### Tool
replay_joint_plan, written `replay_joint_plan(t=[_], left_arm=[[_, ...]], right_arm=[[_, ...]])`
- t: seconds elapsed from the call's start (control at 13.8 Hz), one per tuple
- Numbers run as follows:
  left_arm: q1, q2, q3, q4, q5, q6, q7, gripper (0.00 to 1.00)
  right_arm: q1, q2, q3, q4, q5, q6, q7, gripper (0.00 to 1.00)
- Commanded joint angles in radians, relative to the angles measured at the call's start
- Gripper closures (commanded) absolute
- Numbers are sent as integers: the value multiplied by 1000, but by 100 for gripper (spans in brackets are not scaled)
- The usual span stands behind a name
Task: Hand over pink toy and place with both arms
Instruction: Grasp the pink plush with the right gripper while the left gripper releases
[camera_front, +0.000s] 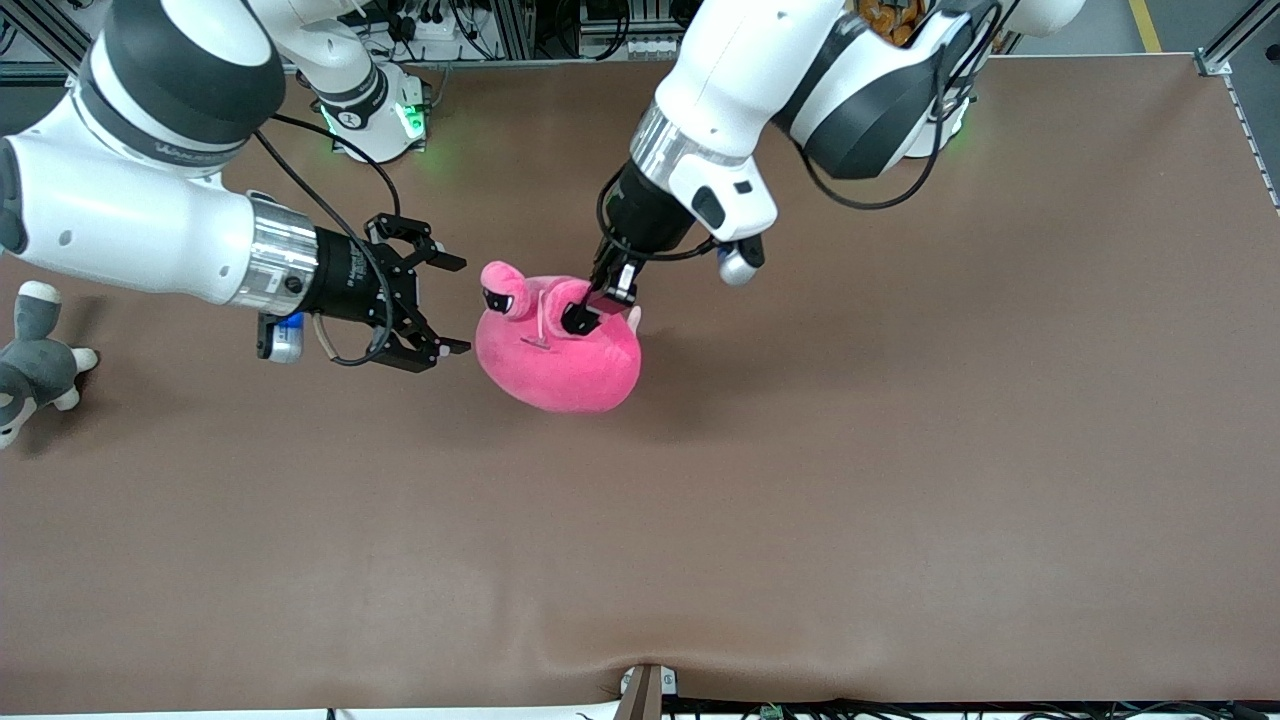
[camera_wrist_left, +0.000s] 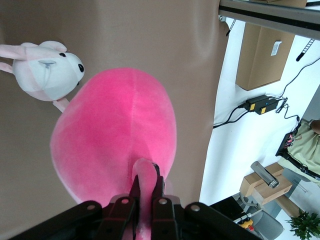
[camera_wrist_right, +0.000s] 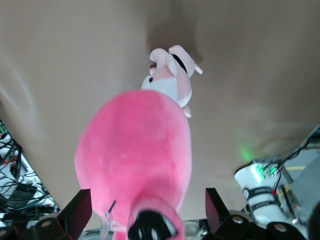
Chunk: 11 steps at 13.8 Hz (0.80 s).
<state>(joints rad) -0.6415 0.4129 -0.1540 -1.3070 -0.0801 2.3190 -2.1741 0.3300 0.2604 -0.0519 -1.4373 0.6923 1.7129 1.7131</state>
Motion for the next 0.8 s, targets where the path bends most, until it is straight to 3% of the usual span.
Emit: replay_joint_plan(t=[0.0,0.14,0.29,0.43,0.51,0.58,0.65,0.72], left_arm=[[-26,32,16,44,5,22,-18,100],[-32,38,16,44,6,29,-22,100],[-35,43,17,44,7,37,-26,100],[-35,43,17,44,7,37,-39,100],[-35,43,21,44,7,37,-42,100],[-35,43,21,44,7,37,-44,100],[-35,41,21,44,7,37,-42,100],[-35,41,21,44,7,37,-44,100]], right_arm=[[-3,3,1,14,44,-4,46,7],[3,11,3,14,64,-4,49,15],[30,11,1,8,44,-6,45,18],[50,16,3,6,-8,-6,39,36],[52,16,3,5,-17,-10,34,55],[47,16,4,6,-14,-10,31,90],[44,16,4,8,-11,-9,34,100],[40,16,3,9,-11,-9,39,100]])
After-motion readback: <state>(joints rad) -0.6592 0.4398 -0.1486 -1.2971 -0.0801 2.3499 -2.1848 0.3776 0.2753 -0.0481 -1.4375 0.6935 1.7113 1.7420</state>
